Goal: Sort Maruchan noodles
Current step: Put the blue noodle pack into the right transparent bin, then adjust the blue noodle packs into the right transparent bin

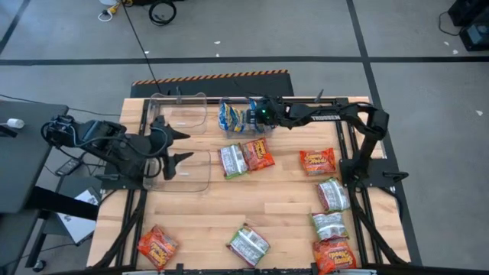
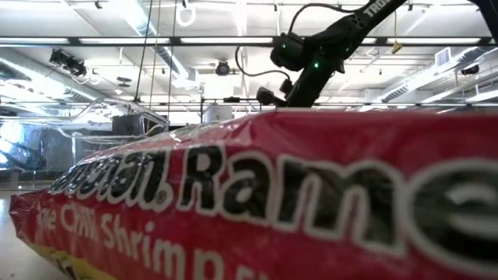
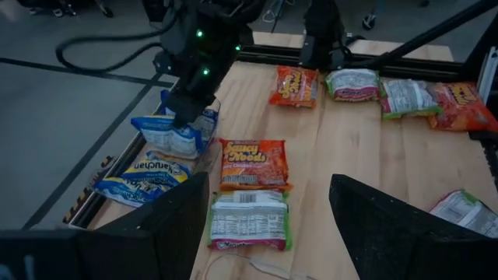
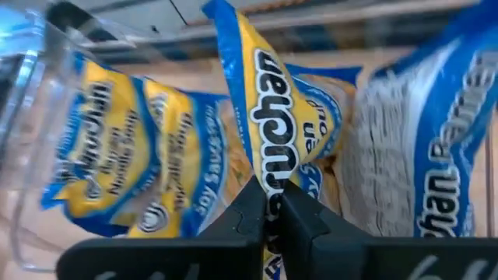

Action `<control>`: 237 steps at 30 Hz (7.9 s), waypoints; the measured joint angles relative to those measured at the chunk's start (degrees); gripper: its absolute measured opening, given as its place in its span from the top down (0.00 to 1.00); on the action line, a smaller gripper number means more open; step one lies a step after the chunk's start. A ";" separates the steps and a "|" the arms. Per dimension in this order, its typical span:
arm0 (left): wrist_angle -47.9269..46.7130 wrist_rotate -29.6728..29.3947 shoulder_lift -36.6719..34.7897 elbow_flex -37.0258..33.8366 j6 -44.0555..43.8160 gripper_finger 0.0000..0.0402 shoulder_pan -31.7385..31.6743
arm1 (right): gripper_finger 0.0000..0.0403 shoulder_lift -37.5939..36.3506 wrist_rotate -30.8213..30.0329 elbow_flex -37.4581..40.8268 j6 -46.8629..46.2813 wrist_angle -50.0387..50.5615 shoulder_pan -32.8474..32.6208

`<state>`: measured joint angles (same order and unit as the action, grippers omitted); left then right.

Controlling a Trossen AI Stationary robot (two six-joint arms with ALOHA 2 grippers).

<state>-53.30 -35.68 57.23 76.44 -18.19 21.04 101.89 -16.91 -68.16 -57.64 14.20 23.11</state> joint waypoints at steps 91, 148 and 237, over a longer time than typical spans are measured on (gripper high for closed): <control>3.68 6.67 -1.79 0.02 3.84 0.32 -9.92 | 0.98 18.70 14.79 -23.87 -0.71 5.77 -0.37; 7.61 5.30 -1.75 0.02 6.86 0.32 -10.01 | 0.76 13.19 4.50 -23.78 24.89 10.03 0.27; 5.82 2.50 -1.76 0.00 5.34 0.32 -9.95 | 0.85 19.13 -4.08 -29.05 23.12 17.52 9.86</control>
<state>-47.48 -33.18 55.47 76.44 -12.85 11.08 121.02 -20.98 -97.21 -34.52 31.72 32.97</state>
